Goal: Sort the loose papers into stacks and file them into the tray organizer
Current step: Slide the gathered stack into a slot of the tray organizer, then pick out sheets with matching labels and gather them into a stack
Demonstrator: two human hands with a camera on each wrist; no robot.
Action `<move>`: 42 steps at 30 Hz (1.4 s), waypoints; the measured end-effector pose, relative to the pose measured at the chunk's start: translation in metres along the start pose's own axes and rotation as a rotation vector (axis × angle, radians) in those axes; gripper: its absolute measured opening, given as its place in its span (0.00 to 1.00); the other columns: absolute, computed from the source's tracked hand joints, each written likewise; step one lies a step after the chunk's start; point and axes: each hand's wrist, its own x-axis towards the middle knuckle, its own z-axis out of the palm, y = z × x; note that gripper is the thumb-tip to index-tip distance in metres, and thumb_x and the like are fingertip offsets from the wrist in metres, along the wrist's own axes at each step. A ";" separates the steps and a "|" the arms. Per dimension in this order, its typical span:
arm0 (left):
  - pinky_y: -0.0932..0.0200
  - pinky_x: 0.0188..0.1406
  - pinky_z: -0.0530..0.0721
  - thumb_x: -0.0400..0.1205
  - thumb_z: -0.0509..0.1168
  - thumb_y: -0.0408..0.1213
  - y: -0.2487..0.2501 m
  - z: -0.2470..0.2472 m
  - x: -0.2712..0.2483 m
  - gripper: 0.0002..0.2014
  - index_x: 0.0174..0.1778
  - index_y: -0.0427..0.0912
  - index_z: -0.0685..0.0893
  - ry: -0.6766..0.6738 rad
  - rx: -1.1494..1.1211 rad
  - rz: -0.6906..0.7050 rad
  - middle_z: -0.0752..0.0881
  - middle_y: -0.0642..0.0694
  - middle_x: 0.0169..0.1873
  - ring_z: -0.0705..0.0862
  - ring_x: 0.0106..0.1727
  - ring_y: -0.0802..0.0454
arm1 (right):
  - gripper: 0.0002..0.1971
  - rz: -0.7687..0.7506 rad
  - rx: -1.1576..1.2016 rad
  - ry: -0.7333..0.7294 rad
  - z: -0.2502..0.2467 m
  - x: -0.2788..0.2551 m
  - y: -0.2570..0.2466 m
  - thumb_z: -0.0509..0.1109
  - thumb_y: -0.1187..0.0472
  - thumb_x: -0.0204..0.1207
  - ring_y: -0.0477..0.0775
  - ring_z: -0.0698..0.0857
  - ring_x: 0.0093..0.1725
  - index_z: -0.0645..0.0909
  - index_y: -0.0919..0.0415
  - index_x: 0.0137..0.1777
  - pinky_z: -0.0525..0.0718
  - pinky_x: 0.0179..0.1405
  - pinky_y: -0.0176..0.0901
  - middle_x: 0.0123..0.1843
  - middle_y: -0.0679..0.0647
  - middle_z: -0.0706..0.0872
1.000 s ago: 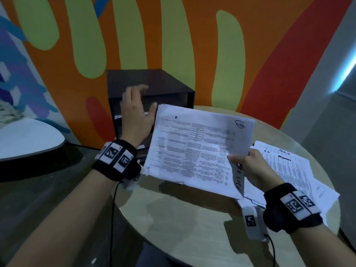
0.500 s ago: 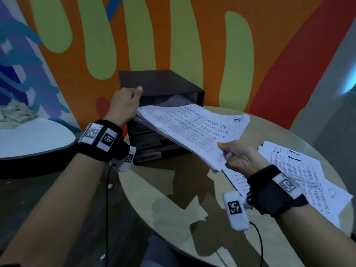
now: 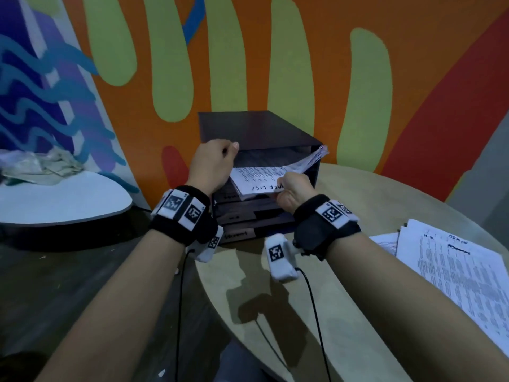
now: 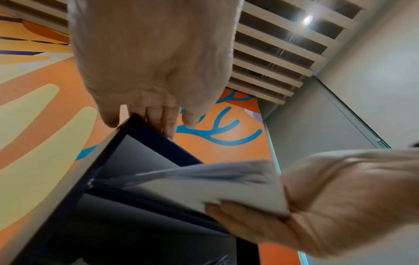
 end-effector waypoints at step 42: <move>0.51 0.67 0.76 0.81 0.67 0.44 0.110 0.205 -0.053 0.23 0.71 0.38 0.76 -0.566 -0.086 0.053 0.79 0.38 0.68 0.77 0.69 0.40 | 0.15 -0.190 -0.499 0.524 -0.287 0.015 -0.012 0.76 0.64 0.73 0.56 0.73 0.32 0.72 0.61 0.31 0.71 0.36 0.44 0.31 0.56 0.74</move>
